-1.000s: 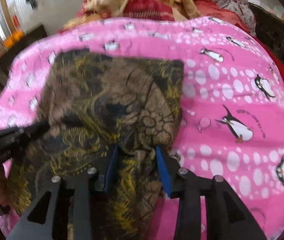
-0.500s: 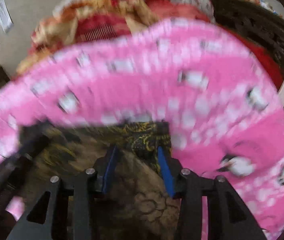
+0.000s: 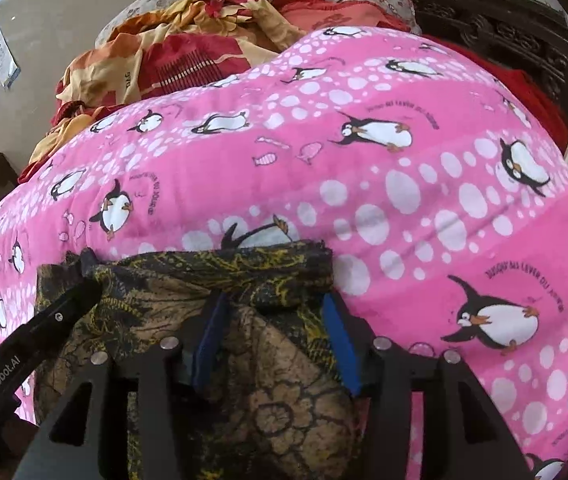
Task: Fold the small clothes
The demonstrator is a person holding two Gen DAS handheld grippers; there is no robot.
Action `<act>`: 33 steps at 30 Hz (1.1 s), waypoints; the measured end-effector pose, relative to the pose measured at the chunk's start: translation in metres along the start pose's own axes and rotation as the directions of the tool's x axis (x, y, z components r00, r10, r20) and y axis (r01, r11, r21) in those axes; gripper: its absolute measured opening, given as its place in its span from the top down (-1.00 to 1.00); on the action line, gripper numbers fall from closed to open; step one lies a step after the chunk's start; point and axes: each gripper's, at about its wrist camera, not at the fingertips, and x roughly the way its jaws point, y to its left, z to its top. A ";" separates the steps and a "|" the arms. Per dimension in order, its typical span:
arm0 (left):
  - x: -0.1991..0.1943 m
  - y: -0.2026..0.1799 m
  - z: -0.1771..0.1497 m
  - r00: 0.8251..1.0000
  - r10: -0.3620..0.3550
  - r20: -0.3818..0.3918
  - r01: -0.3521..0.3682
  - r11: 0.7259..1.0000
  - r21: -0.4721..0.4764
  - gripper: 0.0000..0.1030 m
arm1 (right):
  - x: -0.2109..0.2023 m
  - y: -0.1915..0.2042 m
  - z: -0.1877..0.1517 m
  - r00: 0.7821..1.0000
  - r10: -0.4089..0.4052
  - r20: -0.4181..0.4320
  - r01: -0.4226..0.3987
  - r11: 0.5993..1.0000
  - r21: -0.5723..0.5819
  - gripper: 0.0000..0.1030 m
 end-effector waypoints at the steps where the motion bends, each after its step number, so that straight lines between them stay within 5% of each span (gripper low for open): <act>1: 0.000 0.000 0.000 1.000 0.000 0.000 0.000 1.000 -0.001 0.99 | 0.000 0.001 0.000 1.000 -0.005 0.003 0.005 1.000 -0.003 -0.02; 13: 0.000 0.000 0.000 1.000 0.012 -0.003 -0.012 1.000 0.003 0.99 | 0.001 -0.002 0.001 1.000 0.027 -0.001 -0.027 0.999 0.019 -0.02; 20: 0.001 -0.019 0.009 0.994 0.096 -0.060 -0.091 0.993 0.077 0.97 | 0.004 -0.005 0.006 0.998 0.041 -0.040 -0.040 0.999 0.037 -0.04; 23: -0.040 -0.019 0.024 0.995 -0.034 -0.091 0.039 0.998 0.052 0.63 | -0.023 -0.020 0.014 0.985 0.156 -0.068 -0.150 0.985 0.083 -0.05; 25: -0.070 -0.014 0.022 0.992 -0.098 -0.076 0.104 0.992 0.078 0.08 | -0.062 -0.039 0.013 0.965 0.263 0.024 -0.264 0.962 0.068 -0.07; 27: -0.095 -0.003 0.011 0.993 -0.102 -0.066 0.110 0.987 0.116 -0.13 | -0.103 -0.062 0.003 0.952 0.291 0.098 -0.291 0.957 -0.020 -0.47; 30: -0.099 0.029 -0.022 0.983 -0.117 -0.144 0.127 0.990 0.065 -0.13 | -0.127 -0.095 -0.020 0.937 0.319 0.144 -0.314 0.948 -0.055 -0.58; 33: -0.079 0.051 -0.057 0.951 -0.190 -0.245 0.177 0.981 -0.074 -0.12 | -0.117 -0.118 -0.044 0.902 0.419 0.105 -0.423 0.906 0.012 -0.58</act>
